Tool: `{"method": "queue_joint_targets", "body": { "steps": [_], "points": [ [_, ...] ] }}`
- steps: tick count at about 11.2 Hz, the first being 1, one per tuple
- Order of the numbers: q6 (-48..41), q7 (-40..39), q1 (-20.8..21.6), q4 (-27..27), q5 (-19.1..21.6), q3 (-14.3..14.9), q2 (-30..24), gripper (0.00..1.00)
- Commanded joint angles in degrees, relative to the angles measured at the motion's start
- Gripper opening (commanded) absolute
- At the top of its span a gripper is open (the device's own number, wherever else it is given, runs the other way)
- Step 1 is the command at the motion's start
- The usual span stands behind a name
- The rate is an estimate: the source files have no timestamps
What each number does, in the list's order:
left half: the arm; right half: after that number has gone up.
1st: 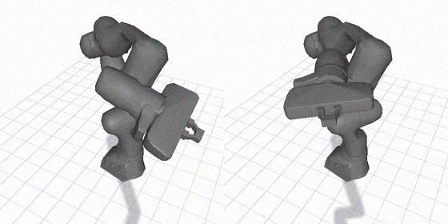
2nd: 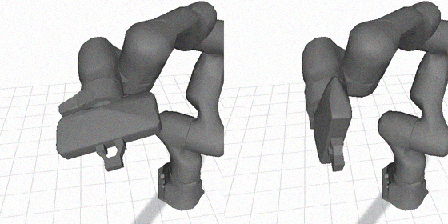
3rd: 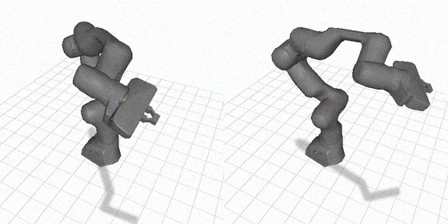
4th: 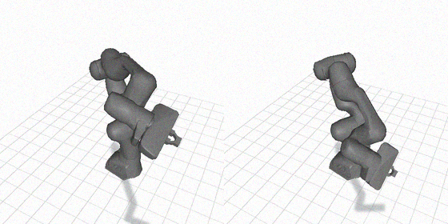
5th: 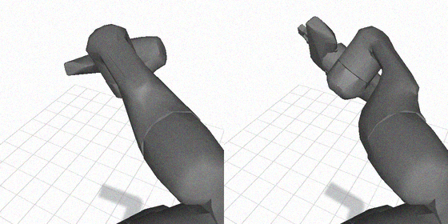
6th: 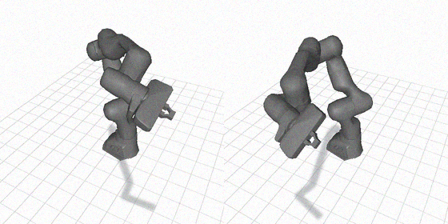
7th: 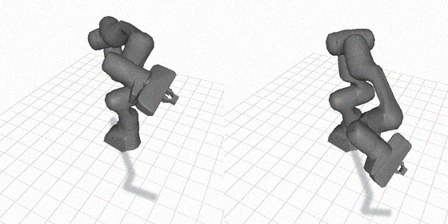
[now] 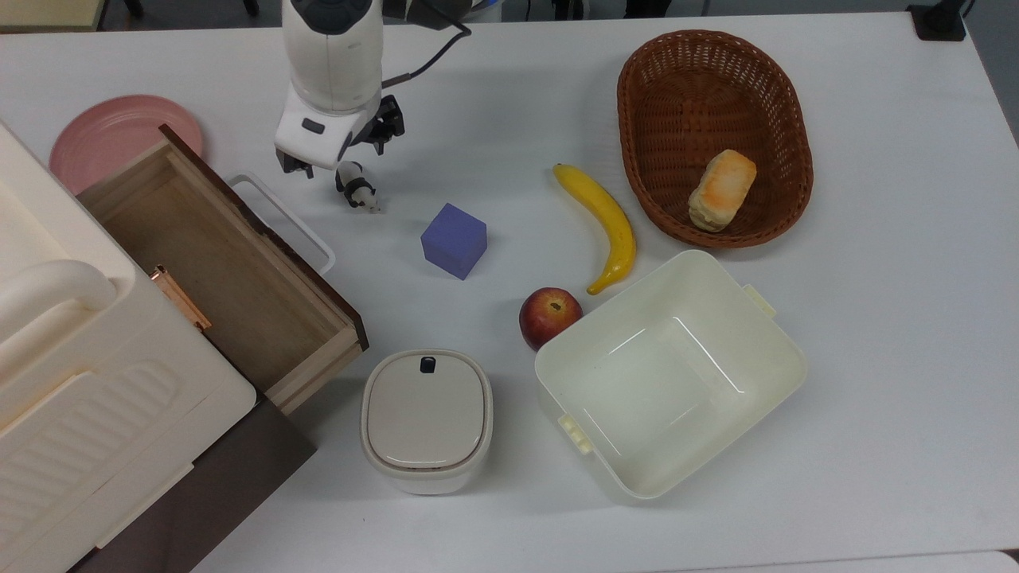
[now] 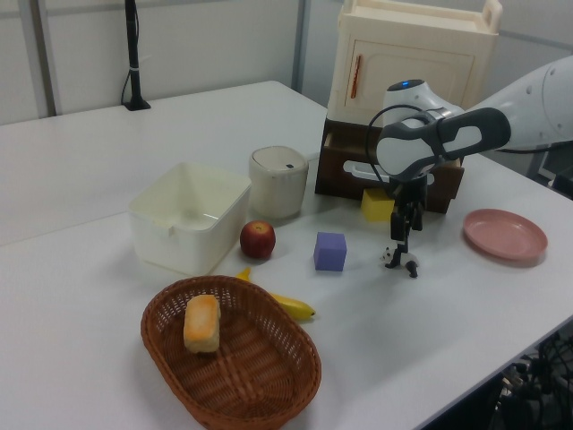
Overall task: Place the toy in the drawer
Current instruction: 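Lower the open gripper around the panda toy and close on it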
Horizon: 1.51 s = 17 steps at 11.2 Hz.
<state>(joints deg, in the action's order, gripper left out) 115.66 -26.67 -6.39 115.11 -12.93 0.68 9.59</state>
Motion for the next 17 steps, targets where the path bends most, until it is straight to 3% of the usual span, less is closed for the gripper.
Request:
{"method": "queue_joint_targets", "body": {
  "steps": [1,9,10,11,12,15,17],
  "points": [
    [1.15,2.59,-0.11,1.26,-1.05,-0.15,0.34,1.00],
    [1.24,2.94,0.59,0.73,-2.80,-0.15,4.21,1.00],
    [1.24,2.94,0.59,0.73,-3.59,-0.15,4.30,0.78],
    [1.24,2.94,0.59,0.73,-3.86,-0.15,4.30,0.34],
    [1.24,2.85,0.51,0.73,-3.86,-0.15,4.30,0.14],
    [1.24,2.76,0.51,0.64,-3.86,-0.15,4.47,0.06],
    [1.24,2.76,0.51,0.56,-3.86,-0.23,4.48,0.05]
  ]
}}
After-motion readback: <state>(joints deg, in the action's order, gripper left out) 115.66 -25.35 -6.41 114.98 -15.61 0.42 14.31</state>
